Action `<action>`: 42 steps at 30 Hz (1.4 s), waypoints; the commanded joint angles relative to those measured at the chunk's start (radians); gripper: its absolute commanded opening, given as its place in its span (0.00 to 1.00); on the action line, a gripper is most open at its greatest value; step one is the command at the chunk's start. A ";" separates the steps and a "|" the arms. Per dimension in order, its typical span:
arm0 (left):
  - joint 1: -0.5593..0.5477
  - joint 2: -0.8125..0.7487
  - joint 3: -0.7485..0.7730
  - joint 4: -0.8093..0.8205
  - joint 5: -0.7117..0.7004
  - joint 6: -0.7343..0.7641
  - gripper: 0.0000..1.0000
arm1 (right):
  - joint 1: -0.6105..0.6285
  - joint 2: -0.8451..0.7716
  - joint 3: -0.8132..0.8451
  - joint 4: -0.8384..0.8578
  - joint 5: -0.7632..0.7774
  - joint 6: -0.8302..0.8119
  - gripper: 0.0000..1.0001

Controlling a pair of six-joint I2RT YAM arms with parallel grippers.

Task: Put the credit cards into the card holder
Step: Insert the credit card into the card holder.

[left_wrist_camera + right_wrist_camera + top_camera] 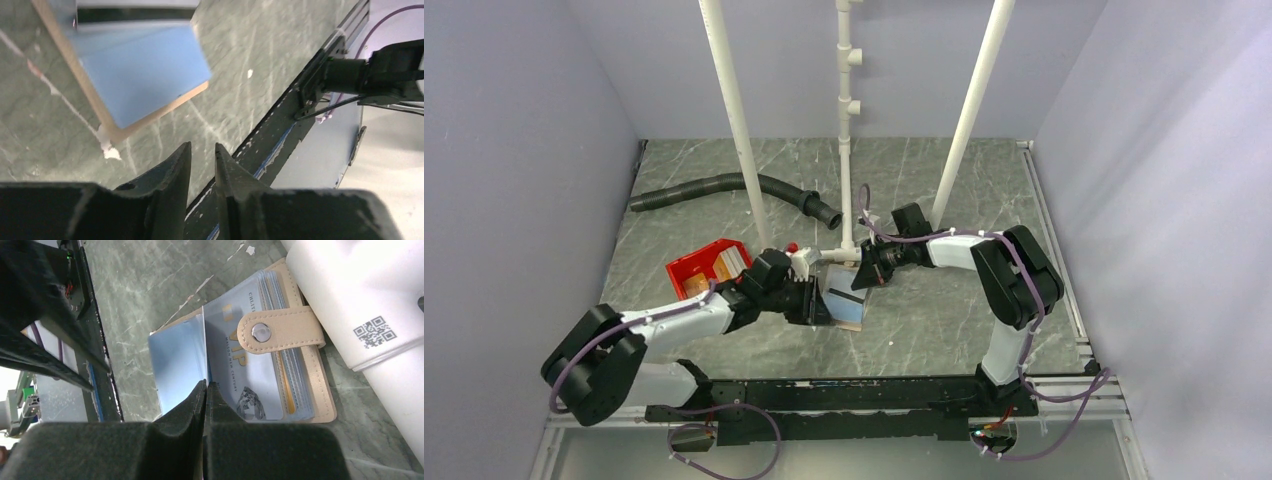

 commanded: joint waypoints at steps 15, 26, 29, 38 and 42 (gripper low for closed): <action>0.042 0.211 0.072 -0.006 -0.076 0.033 0.08 | 0.000 -0.045 0.125 -0.278 0.056 -0.048 0.00; 0.055 0.210 0.030 -0.038 -0.102 0.027 0.06 | -0.010 0.137 0.358 -0.658 -0.050 -0.352 0.00; 0.055 0.217 0.034 -0.032 -0.087 0.028 0.06 | -0.011 0.175 0.413 -0.748 -0.042 -0.421 0.00; 0.055 0.230 0.009 0.028 -0.051 0.007 0.05 | -0.012 0.226 0.456 -0.821 -0.105 -0.570 0.00; 0.055 0.233 0.017 0.019 -0.053 0.015 0.05 | 0.002 0.285 0.524 -0.898 -0.136 -0.641 0.00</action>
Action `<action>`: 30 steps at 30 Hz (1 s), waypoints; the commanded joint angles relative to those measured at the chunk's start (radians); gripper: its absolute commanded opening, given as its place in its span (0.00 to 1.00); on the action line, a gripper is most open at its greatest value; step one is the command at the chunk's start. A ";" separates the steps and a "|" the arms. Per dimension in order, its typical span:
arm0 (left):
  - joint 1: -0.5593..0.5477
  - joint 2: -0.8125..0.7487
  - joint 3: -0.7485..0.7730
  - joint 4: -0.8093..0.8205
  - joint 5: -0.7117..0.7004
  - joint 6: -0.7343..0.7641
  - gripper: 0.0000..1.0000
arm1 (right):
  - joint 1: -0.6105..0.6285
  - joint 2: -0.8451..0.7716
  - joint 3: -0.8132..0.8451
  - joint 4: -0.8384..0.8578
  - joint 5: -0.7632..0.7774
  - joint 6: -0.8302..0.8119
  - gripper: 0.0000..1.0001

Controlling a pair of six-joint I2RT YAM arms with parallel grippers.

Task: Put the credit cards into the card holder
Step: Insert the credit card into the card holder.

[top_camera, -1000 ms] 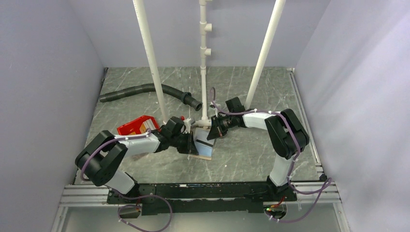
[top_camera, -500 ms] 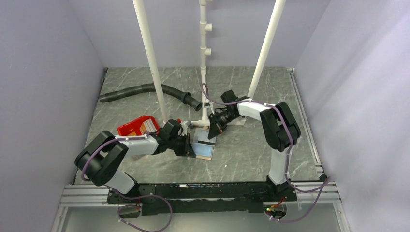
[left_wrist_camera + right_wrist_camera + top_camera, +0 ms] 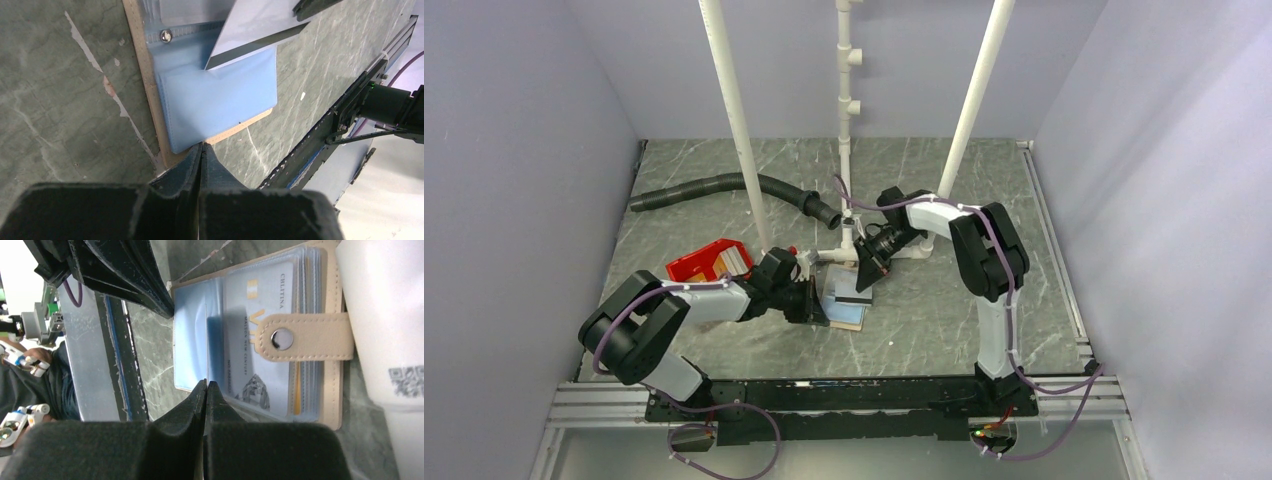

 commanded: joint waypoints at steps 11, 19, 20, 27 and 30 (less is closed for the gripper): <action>0.000 0.018 -0.011 -0.043 -0.039 0.024 0.05 | 0.043 0.114 0.166 -0.132 -0.070 -0.172 0.00; -0.001 0.011 -0.009 -0.047 -0.042 0.019 0.05 | 0.065 0.142 0.213 -0.141 -0.074 -0.182 0.00; -0.001 0.009 -0.011 -0.046 -0.042 0.019 0.05 | 0.067 0.141 0.211 -0.132 -0.074 -0.178 0.00; -0.001 0.000 -0.010 -0.056 -0.044 0.018 0.05 | 0.074 0.147 0.199 -0.121 -0.092 -0.161 0.00; -0.001 -0.006 -0.002 -0.064 -0.046 0.020 0.05 | 0.074 0.126 0.156 -0.078 -0.098 -0.119 0.00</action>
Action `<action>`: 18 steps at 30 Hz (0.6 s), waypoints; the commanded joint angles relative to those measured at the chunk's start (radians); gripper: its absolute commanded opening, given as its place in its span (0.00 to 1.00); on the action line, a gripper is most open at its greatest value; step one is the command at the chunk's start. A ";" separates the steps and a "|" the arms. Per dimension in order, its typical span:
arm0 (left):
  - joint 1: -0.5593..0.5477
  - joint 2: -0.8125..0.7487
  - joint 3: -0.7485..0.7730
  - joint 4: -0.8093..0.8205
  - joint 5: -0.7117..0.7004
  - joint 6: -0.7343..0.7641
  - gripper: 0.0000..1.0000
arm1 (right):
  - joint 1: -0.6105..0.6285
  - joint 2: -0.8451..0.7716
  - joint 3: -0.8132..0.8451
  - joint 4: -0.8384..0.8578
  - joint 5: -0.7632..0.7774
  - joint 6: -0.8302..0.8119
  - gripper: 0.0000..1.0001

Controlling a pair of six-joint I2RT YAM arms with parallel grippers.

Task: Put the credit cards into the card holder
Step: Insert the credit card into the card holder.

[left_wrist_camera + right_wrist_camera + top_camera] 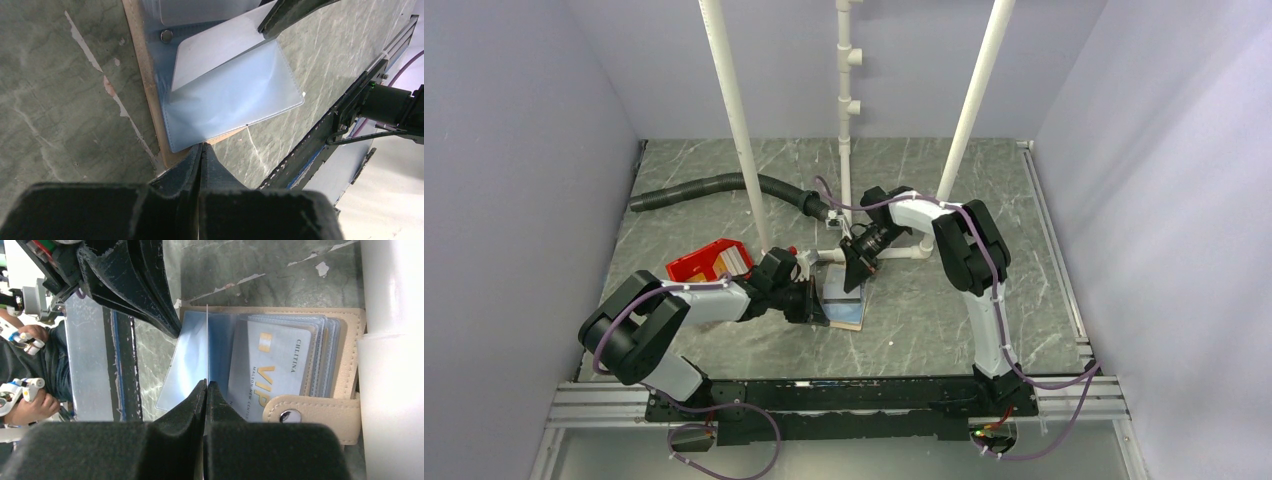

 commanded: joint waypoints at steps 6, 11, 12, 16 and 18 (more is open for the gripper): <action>-0.001 -0.022 0.008 -0.086 -0.047 0.022 0.06 | 0.004 -0.079 -0.135 0.169 -0.010 0.136 0.05; -0.001 -0.061 0.012 -0.108 -0.046 0.026 0.09 | 0.005 -0.144 -0.190 0.248 0.047 0.211 0.21; -0.001 -0.071 0.016 -0.109 -0.045 0.026 0.09 | 0.005 -0.158 -0.197 0.261 0.064 0.228 0.24; -0.001 -0.116 0.026 -0.161 -0.040 0.024 0.12 | 0.006 -0.207 -0.239 0.307 0.122 0.288 0.31; -0.001 -0.136 0.028 -0.173 -0.037 0.020 0.13 | 0.006 -0.230 -0.266 0.332 0.156 0.314 0.33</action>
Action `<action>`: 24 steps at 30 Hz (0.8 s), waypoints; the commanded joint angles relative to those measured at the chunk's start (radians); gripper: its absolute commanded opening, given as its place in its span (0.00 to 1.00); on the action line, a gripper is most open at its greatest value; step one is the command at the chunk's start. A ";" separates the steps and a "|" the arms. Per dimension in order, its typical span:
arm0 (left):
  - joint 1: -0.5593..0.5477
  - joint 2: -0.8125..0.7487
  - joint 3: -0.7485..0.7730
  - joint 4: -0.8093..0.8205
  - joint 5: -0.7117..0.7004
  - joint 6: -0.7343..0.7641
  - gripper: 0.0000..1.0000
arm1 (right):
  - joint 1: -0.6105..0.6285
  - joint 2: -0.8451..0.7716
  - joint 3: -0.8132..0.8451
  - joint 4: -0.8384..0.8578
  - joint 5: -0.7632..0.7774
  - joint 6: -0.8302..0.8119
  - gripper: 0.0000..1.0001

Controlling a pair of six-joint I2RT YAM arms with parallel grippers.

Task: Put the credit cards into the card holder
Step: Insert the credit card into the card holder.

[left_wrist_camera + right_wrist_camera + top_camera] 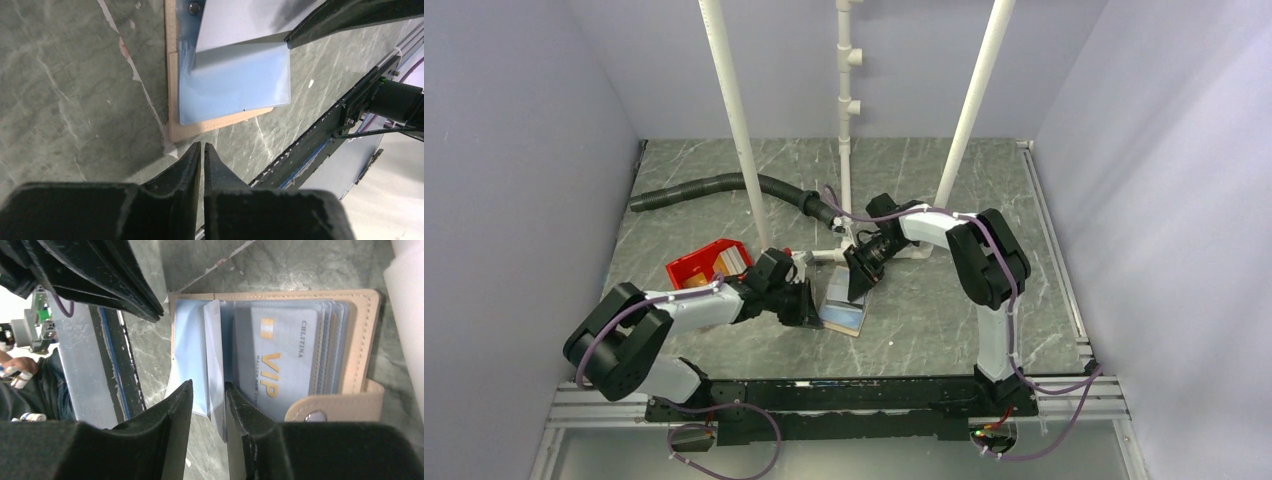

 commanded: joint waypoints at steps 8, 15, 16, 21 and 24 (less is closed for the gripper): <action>0.005 -0.020 0.017 0.008 0.028 -0.027 0.13 | 0.008 -0.123 -0.063 0.161 0.155 0.117 0.39; 0.005 0.022 0.012 0.052 0.035 -0.038 0.12 | 0.015 -0.154 -0.089 0.200 0.210 0.147 0.40; 0.005 0.023 0.011 0.054 0.037 -0.038 0.12 | 0.017 -0.157 -0.093 0.200 0.227 0.149 0.40; 0.005 0.028 0.007 0.063 0.037 -0.043 0.11 | 0.026 -0.185 -0.131 0.207 0.234 0.159 0.30; 0.006 0.039 0.006 0.076 0.039 -0.046 0.11 | 0.034 -0.184 -0.150 0.213 0.209 0.169 0.22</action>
